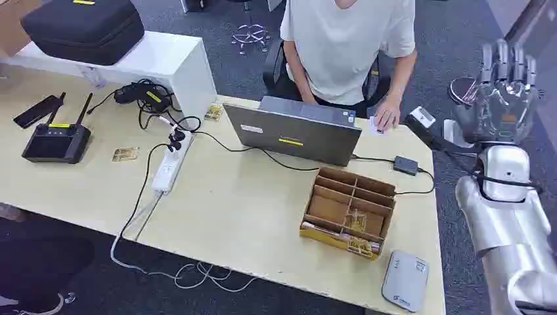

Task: Pass the card to the sensor for recognition and then transmit it.

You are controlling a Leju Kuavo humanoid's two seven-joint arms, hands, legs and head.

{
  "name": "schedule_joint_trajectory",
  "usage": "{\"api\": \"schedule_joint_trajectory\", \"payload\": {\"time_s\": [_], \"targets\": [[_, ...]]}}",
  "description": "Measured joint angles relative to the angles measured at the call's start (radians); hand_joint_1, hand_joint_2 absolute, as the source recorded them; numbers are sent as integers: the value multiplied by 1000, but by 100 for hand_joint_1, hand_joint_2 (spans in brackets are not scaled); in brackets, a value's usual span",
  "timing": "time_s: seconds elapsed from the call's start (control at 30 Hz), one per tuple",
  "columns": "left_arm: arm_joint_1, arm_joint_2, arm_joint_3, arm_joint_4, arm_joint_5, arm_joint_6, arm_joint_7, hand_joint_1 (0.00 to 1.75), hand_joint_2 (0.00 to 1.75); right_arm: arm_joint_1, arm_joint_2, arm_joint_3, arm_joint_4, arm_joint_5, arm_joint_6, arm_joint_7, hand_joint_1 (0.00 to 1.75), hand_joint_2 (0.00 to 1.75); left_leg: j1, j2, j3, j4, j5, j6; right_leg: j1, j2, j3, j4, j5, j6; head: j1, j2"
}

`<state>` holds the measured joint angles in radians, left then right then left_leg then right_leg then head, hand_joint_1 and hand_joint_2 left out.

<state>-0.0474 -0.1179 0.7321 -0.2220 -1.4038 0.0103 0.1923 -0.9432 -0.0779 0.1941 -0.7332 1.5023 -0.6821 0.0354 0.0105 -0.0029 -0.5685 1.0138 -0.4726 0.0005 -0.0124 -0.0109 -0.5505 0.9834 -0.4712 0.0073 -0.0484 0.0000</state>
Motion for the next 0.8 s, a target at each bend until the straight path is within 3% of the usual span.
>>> {"api": "schedule_joint_trajectory", "payload": {"time_s": [0.2,0.47,0.67,0.8], "targets": [[-1,0,0,0,-6,10,-9,0,175,-31,45,56,20,-3,0,18,0,175,0,-1,0,0,0,0,0,-1,0,0,0,0,0,0],[-1,1,0,0,-9,24,-11,0,175,-33,57,73,28,-7,0,20,0,175,0,-1,-1,1,0,0,0,0,0,0,0,0,0,0],[-1,5,-6,0,-44,132,-101,0,175,-33,57,102,49,-62,11,2,0,175,0,-1,0,1,0,0,0,0,-1,0,0,0,0,0],[0,5,-18,0,-56,150,-122,0,175,-32,58,111,78,-115,80,-24,0,175,0,-1,0,1,0,0,0,0,0,0,0,-1,0,0]]}}
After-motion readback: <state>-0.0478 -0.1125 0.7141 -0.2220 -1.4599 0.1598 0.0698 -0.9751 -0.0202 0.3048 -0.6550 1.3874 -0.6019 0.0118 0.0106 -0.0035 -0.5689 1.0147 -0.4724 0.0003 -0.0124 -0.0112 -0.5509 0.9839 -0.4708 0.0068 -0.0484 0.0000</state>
